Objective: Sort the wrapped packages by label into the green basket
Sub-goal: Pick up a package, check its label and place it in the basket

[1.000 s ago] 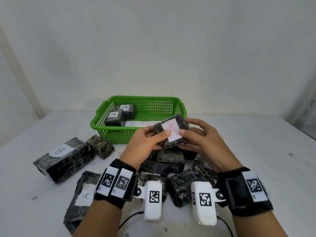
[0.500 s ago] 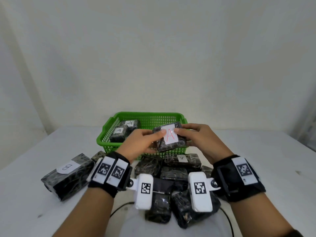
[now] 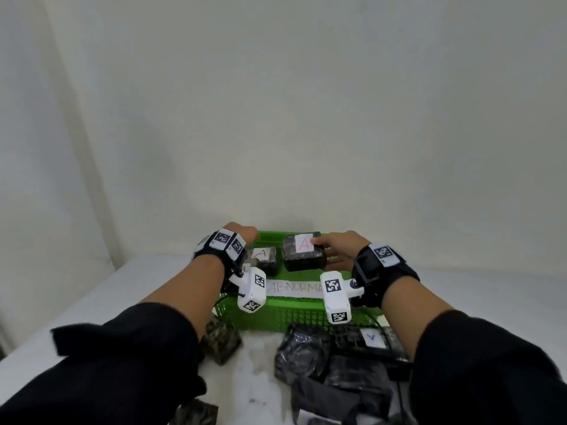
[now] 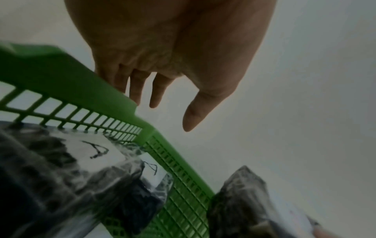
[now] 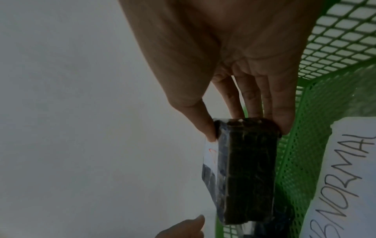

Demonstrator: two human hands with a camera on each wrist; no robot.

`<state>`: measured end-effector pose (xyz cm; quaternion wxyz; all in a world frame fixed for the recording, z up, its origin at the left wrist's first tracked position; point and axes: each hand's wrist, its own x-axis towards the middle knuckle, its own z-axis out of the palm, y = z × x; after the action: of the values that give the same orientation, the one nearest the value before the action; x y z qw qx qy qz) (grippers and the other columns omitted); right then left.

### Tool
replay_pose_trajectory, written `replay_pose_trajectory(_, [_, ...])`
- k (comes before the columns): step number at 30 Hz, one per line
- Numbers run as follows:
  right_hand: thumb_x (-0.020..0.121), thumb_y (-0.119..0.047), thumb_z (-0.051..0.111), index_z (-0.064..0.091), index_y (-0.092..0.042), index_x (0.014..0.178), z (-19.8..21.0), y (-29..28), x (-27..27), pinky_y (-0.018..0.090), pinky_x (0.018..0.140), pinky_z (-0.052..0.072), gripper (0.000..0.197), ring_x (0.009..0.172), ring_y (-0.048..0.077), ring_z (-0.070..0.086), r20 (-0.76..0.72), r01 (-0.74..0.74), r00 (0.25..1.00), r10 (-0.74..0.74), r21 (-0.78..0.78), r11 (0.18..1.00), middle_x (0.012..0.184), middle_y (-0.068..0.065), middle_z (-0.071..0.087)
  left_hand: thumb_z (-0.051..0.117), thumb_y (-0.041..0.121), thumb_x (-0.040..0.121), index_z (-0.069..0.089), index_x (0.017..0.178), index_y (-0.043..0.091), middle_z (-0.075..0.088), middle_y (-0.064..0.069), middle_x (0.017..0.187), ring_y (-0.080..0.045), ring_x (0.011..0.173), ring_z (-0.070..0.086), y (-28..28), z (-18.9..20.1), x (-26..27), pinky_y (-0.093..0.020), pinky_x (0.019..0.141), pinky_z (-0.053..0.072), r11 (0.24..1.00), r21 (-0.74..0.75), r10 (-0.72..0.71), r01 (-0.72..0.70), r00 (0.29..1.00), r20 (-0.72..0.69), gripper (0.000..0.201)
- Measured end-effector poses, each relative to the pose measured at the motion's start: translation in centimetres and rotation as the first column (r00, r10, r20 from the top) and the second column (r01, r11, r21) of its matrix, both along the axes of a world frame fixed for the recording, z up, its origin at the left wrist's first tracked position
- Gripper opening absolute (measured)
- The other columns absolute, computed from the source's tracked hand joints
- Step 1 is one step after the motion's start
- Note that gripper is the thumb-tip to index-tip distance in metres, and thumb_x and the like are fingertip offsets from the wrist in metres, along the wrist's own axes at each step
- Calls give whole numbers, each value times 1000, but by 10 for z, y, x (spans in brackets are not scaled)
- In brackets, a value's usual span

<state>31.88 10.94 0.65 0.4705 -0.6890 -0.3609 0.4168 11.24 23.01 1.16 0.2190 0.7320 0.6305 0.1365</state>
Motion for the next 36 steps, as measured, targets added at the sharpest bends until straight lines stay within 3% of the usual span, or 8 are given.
replay_pose_trajectory(4, [92, -20, 76, 70, -3, 98, -9, 32, 2, 54, 98, 59, 19, 108, 36, 72, 32, 16, 999, -14, -83, 996, 112, 15, 73, 46, 25, 106, 50, 142, 4, 52, -20, 145, -23, 98, 47, 44, -6, 4, -30, 84, 37, 981, -26, -189, 194, 900, -393, 42])
replay_pose_trajectory(7, [98, -18, 69, 71, -4, 99, -15, 44, -4, 36, 77, 58, 14, 85, 26, 67, 37, -4, 999, 9, -136, 991, 111, 14, 71, 55, 34, 102, 50, 143, 6, 52, -12, 146, -30, 124, 56, 79, -19, 5, -37, 100, 43, 974, -55, -216, 220, 826, -521, 51])
replay_pose_trajectory(10, [101, -15, 65, 67, -8, 93, -22, 52, -5, 20, 43, 42, 11, 66, 19, 58, 118, -3, 993, 25, -182, 983, 132, 19, 70, 60, 31, 98, 62, 129, 5, 63, -15, 124, -31, 116, 62, 106, -28, 3, -40, 102, 49, 954, -67, -270, 291, 745, -611, 40])
replay_pose_trajectory(14, [99, -17, 69, 71, -5, 93, -29, 66, -1, 34, 58, 54, 13, 79, 26, 64, 172, 31, 985, -3, -165, 986, 119, 20, 69, 66, 27, 86, 62, 84, 13, 63, -6, 88, -29, 88, 66, 111, -29, -6, -46, 89, 58, 942, -83, -276, 325, 613, -740, 14])
replay_pose_trajectory(17, [93, -22, 75, 68, -9, 77, -40, 79, 6, 48, 86, 61, 22, 95, 33, 71, 213, 67, 977, -27, -184, 981, 102, 15, 73, 64, 28, 91, 63, 96, 10, 58, -5, 96, -28, 91, 58, 115, -32, -8, -43, 95, 54, 934, -115, -303, 338, 580, -757, 19])
replay_pose_trajectory(21, [95, -12, 73, 63, -4, 73, -43, 78, 3, 36, 54, 55, 26, 61, 25, 61, 144, 107, 986, -81, -185, 977, 72, 12, 65, 62, 22, 96, 54, 91, 10, 55, -7, 87, -27, 88, 52, 109, -34, -9, -34, 82, 47, 912, -122, -339, 392, 551, -763, 14])
replay_pose_trajectory(31, [87, -11, 84, 62, 0, 79, -44, 75, -3, 28, 30, 50, 25, 65, 28, 62, 194, 90, 980, -49, -210, 974, 79, 13, 63, 64, 20, 94, 56, 87, 10, 57, -7, 86, -26, 82, 53, 99, -33, -11, -34, 76, 47, 897, -125, -350, 424, 509, -786, 15])
replay_pose_trajectory(36, [86, -22, 85, 63, -3, 80, -43, 79, -1, 43, 72, 66, 29, 87, 34, 72, 286, 68, 958, -9, -198, 978, 97, 17, 72, 61, 18, 95, 55, 84, 10, 55, -5, 79, -26, 84, 52, 89, -27, -10, -34, 77, 45, 906, -145, -358, 397, 538, -763, 16])
